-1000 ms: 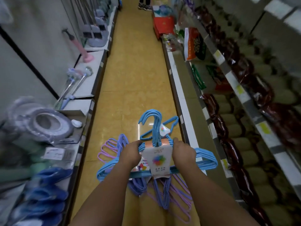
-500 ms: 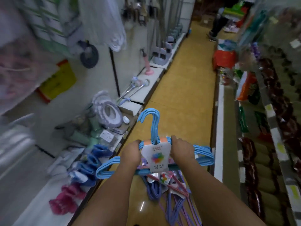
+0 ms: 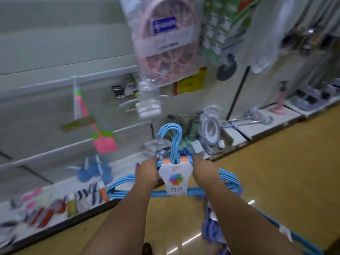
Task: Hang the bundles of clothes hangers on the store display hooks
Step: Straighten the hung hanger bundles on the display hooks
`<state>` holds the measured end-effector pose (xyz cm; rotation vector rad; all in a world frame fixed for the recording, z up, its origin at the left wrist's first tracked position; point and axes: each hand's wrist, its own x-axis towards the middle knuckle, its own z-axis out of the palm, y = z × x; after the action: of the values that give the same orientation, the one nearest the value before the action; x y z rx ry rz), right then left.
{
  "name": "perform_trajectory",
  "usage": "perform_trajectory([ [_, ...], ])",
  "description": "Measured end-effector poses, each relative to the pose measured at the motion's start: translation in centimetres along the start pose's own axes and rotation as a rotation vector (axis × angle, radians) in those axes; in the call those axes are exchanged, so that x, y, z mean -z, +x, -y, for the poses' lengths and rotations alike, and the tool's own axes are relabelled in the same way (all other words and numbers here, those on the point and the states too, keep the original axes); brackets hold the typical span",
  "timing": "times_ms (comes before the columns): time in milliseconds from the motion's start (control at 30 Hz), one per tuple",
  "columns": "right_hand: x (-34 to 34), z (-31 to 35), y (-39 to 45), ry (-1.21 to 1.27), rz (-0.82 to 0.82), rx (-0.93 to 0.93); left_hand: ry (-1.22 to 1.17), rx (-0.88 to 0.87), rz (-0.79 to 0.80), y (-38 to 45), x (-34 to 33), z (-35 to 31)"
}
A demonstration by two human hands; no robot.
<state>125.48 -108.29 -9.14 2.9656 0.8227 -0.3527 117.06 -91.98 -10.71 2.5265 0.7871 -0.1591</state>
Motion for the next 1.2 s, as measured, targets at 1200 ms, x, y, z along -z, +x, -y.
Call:
perform_trajectory([
  [1200, -1.5, 67.7, -18.3, -0.334, -0.035, 1.116, -0.223, 0.973, -0.538, -34.2, 19.8, 55.6],
])
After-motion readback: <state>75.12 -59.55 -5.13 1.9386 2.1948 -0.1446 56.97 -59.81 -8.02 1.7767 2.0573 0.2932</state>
